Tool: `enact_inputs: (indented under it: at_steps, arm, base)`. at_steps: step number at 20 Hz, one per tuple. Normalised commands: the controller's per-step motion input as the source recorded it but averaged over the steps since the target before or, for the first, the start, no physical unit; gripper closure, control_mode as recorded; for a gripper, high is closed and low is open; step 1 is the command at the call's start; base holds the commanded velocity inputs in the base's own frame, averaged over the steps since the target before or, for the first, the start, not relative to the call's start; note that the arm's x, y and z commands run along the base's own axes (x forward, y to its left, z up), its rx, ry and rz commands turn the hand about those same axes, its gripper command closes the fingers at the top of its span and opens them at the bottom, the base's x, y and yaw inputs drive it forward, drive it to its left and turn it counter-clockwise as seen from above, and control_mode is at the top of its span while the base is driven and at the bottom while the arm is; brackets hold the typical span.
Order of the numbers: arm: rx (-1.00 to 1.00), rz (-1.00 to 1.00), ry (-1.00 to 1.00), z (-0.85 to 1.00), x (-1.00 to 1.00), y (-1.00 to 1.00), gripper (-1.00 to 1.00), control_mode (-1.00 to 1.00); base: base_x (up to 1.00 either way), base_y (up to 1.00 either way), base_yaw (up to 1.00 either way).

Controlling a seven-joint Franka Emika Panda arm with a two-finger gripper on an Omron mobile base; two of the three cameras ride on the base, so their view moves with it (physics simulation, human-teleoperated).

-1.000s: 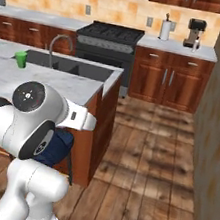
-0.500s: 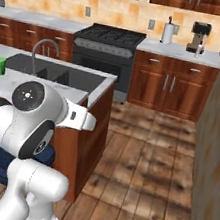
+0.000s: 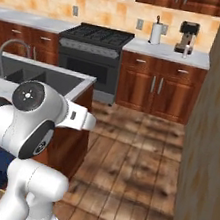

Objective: Place the drinks on the dining counter in a tight cluster.

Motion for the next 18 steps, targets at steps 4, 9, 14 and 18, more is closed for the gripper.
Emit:
enact_inputs:
  at_steps: [4, 9, 14, 18]
  arm:
    - [0.0, 0.0, 0.0, 0.0, 0.0, 0.0, -1.0, 1.0]
    - [0.0, 0.0, 0.0, 0.0, 0.0, 0.0, -1.0, 1.0]
    - [0.0, 0.0, 0.0, 0.0, 0.0, 0.0, -1.0, 1.0]
    - [0.0, 0.0, 0.0, 0.0, 0.0, 0.0, -1.0, 1.0]
  base:
    - [0.66, -0.35, 0.0]
    - [0.69, -0.31, 0.0]
    - [0.73, -0.27, 0.0]
    - [0.74, -0.26, 0.0]
